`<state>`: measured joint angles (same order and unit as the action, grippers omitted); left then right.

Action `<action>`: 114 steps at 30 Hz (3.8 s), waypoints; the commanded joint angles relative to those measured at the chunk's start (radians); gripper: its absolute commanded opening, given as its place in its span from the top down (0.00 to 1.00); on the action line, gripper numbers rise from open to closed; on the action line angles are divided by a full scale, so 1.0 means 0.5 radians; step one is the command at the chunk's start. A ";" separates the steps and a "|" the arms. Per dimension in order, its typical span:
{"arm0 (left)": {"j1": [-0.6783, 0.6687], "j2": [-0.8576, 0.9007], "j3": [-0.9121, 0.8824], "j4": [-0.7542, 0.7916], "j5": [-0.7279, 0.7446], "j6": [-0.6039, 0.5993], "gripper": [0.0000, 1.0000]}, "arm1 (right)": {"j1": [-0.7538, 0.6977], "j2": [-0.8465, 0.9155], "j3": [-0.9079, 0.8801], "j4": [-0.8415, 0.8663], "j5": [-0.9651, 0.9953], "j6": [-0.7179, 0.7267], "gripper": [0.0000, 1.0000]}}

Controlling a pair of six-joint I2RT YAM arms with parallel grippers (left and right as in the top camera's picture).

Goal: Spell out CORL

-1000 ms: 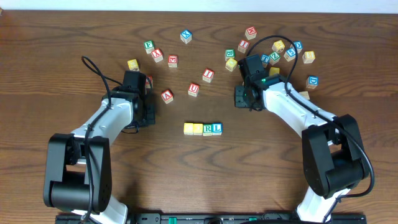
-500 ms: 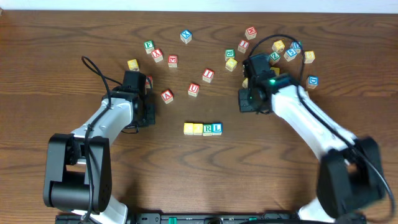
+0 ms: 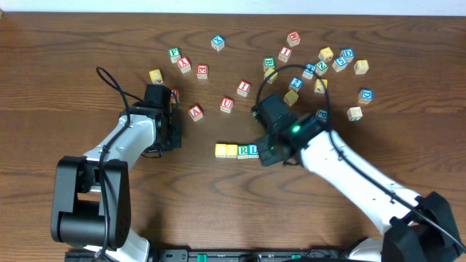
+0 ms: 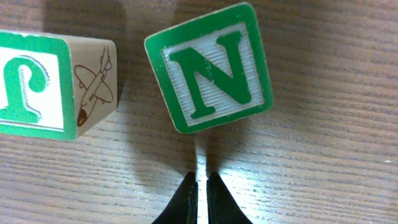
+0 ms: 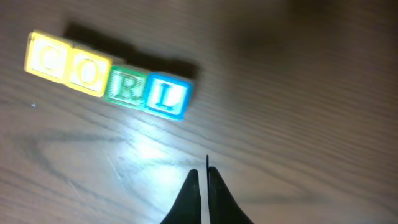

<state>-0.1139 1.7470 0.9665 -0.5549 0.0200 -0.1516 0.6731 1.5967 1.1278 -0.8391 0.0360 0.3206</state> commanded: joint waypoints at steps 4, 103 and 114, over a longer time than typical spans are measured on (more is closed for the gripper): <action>0.008 0.007 0.024 -0.008 -0.006 0.058 0.92 | 0.163 0.002 -0.325 0.442 -0.108 0.138 0.99; 0.008 0.008 0.024 0.020 -0.018 0.146 0.92 | 0.267 0.275 -0.411 0.925 0.021 0.170 0.99; 0.008 0.008 0.024 0.020 -0.018 0.146 0.93 | 0.268 0.275 -0.412 0.949 0.046 0.164 0.99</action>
<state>-0.1139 1.7470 0.9665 -0.5430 0.0200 -0.0956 0.7902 1.7348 0.9253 -0.3710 0.0387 0.4095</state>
